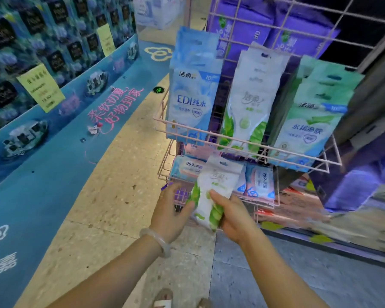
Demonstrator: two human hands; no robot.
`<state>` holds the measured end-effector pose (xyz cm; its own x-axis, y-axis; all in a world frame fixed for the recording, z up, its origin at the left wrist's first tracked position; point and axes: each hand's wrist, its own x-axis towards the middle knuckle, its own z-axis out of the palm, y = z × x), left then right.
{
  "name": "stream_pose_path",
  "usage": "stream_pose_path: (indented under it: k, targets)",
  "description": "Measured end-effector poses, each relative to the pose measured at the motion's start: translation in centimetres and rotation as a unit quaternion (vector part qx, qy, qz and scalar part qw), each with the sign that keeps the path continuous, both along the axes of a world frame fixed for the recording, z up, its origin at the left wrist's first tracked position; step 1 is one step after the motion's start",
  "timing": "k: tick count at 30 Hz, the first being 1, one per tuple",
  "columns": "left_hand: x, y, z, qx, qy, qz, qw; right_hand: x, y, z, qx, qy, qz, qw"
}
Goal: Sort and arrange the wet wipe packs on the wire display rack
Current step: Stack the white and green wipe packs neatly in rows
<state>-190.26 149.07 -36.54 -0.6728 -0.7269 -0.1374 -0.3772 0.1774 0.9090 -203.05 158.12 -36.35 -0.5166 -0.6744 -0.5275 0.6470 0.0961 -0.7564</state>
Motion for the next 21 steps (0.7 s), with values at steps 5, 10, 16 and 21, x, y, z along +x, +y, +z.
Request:
stream_pose_path:
  k: [5,10,16,21]
  targets:
    - [-2.2,0.4,1.6,0.272,0.01,-0.05,0.961,-0.8,1.9,1.5,-0.017,0.028,0.044,0.998]
    - [-1.7,1.4,1.9,0.23,0.014,-0.086,0.969,-0.9,4.7,4.4,0.058,0.229,0.103,0.966]
    - [-2.9,1.8,7.3,0.179,0.137,-0.175,0.959,-2.3,6.1,10.3,0.019,0.352,0.115,0.929]
    - [-7.9,-0.6,15.9,0.017,0.241,-0.124,0.962,-5.7,2.4,17.1,-0.061,0.464,0.004,0.884]
